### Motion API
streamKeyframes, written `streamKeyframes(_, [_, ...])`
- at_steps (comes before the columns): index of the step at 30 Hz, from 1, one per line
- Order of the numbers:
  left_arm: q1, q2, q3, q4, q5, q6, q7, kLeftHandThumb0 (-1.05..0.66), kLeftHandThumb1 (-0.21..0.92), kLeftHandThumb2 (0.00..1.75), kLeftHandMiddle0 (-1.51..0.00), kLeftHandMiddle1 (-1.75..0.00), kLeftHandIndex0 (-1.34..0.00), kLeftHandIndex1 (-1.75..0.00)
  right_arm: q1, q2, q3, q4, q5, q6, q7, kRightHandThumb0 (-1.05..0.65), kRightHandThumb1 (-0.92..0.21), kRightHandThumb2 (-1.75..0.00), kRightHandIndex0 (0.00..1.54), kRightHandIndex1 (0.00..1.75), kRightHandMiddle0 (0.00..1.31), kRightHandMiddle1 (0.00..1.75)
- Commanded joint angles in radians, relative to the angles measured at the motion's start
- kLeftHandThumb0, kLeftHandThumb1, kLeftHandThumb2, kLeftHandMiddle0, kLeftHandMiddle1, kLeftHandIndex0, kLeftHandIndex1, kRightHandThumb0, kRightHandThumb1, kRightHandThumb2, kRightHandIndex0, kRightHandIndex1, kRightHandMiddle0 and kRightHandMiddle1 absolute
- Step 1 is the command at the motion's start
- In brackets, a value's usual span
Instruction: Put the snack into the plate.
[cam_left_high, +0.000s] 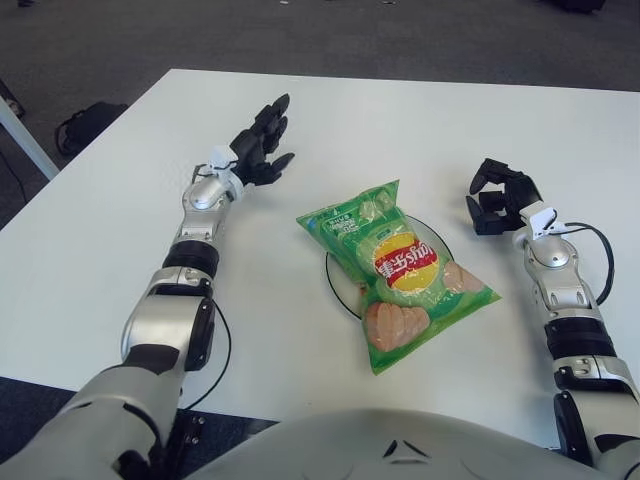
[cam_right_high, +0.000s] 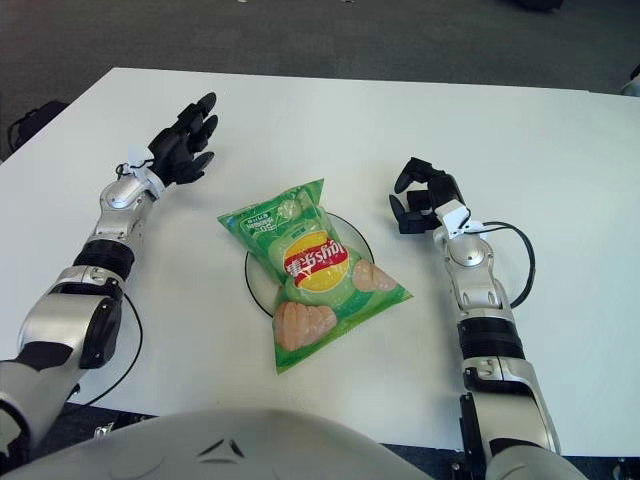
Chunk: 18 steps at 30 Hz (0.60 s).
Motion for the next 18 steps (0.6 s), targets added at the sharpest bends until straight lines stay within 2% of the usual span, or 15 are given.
streamKeyframes(1, [0.026, -0.007, 0.014, -0.047, 0.002, 0.082, 0.050, -0.68, 0.80, 0.49, -0.12, -0.08, 0.00, -0.04, 0.065, 0.020, 0.023, 0.052, -0.012, 0.048, 0.029, -0.49, -0.29, -1.35, 1.31, 1.75, 0.64, 1.75])
streamKeyframes(2, [0.032, -0.011, 0.017, -0.052, -0.003, 0.098, 0.056, -0.63, 0.77, 0.58, -0.17, -0.21, 0.00, -0.20, 0.065, 0.020, 0.023, 0.052, -0.012, 0.048, 0.028, -0.49, -0.29, -1.35, 1.31, 1.75, 0.64, 1.75])
streamKeyframes(3, [0.038, -0.017, 0.021, -0.056, -0.009, 0.113, 0.061, -0.61, 0.76, 0.61, -0.17, -0.29, 0.00, -0.27, 0.066, 0.020, 0.023, 0.053, -0.012, 0.047, 0.027, -0.49, -0.29, -1.35, 1.31, 1.75, 0.64, 1.75])
streamKeyframes(4, [0.042, -0.021, 0.024, -0.060, -0.012, 0.125, 0.065, -0.56, 0.73, 0.68, -0.18, -0.45, 0.00, -0.38, 0.066, 0.020, 0.022, 0.053, -0.013, 0.047, 0.027, -0.49, -0.29, -1.35, 1.31, 1.75, 0.64, 1.75])
streamKeyframes(8, [0.080, -0.042, 0.035, -0.109, -0.026, 0.189, 0.088, -0.50, 0.71, 0.79, -0.18, -0.77, 0.00, -0.59, 0.066, 0.021, 0.021, 0.053, -0.015, 0.045, 0.023, -0.49, -0.29, -1.35, 1.31, 1.75, 0.64, 1.75])
streamKeyframes(14, [0.123, -0.068, 0.044, -0.174, -0.022, 0.272, 0.141, -0.49, 0.74, 0.81, -0.22, -1.03, 0.00, -0.72, 0.068, 0.023, 0.018, 0.047, -0.016, 0.052, 0.013, -0.49, -0.29, -1.35, 1.31, 1.75, 0.64, 1.75])
streamKeyframes(18, [0.142, -0.080, 0.049, -0.149, -0.014, 0.265, 0.157, -0.50, 0.76, 0.80, -0.26, -1.14, 0.00, -0.79, 0.070, 0.025, 0.013, 0.043, -0.013, 0.053, 0.008, -0.49, -0.29, -1.35, 1.30, 1.75, 0.64, 1.75])
